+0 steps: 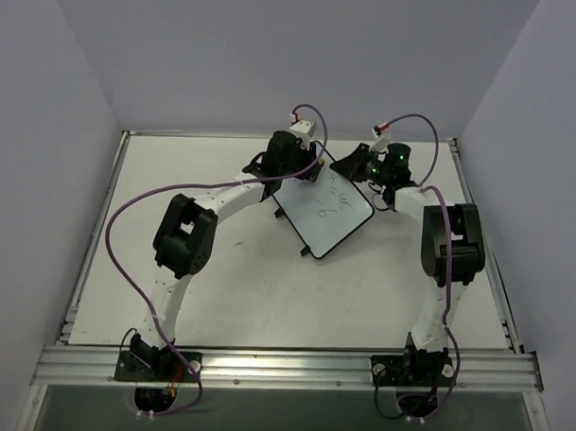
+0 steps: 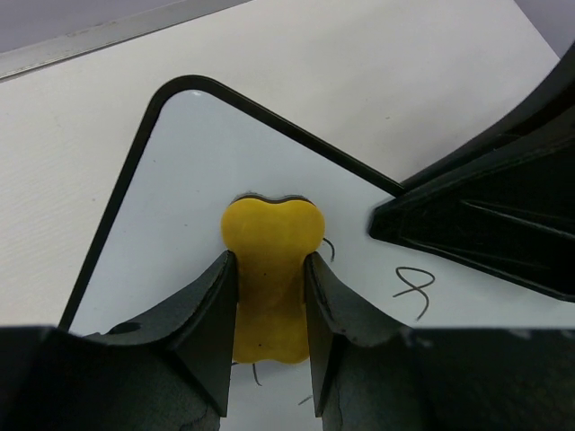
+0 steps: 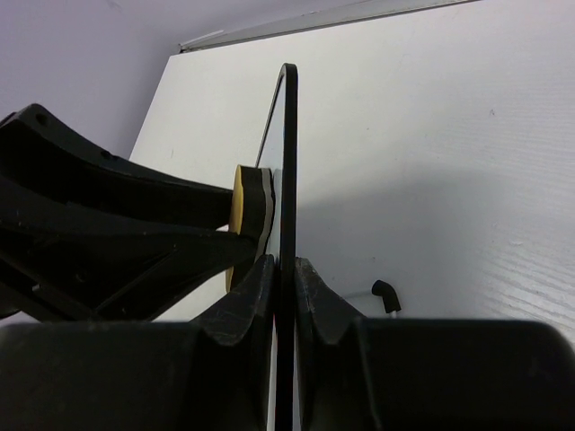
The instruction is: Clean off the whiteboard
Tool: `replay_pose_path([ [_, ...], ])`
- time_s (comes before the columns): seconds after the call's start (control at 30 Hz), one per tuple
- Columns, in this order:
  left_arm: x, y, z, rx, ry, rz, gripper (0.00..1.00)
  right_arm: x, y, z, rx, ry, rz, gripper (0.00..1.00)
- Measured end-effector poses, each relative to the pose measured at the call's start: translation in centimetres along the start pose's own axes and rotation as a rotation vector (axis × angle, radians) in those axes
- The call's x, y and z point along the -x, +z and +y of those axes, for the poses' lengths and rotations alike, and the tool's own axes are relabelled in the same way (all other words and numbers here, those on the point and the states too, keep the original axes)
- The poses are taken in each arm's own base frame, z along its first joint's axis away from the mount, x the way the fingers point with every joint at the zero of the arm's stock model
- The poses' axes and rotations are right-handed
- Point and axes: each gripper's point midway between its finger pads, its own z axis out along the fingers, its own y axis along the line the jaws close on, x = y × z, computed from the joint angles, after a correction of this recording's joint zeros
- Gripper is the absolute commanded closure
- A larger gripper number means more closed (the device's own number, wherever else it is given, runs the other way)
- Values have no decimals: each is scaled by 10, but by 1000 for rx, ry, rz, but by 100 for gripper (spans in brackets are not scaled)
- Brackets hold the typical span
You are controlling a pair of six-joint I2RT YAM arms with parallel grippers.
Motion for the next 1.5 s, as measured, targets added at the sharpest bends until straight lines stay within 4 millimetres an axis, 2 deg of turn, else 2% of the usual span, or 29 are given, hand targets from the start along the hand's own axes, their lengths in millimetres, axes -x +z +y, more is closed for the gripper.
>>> replay_pose_path([
  [0.3, -20, -15, -35, -41, 23, 6, 98, -1, 0, 1, 0, -3, 2, 100],
  [0.43, -24, -19, -41, -56, 13, -4, 98, -1, 0, 1, -1, -4, 3, 100],
  [0.6, -20, -20, -32, -78, -38, 0, 98, -1, 1, 3, 0, -13, 2, 100],
  [0.87, -5, -7, 14, -40, -93, 8, 98, -1, 1, 3, -5, -25, 4, 100],
  [0.97, 0, -2, 24, -27, -106, 9, 98, 0, 0, 3, -7, -26, 4, 100],
  [1.27, 10, 5, 25, -21, -99, 32, 98, -1, 0, 3, -14, -29, 8, 100],
  [1.5, 2, 4, 20, -15, -82, 29, 98, -1, 0, 2, -22, -35, 9, 100],
])
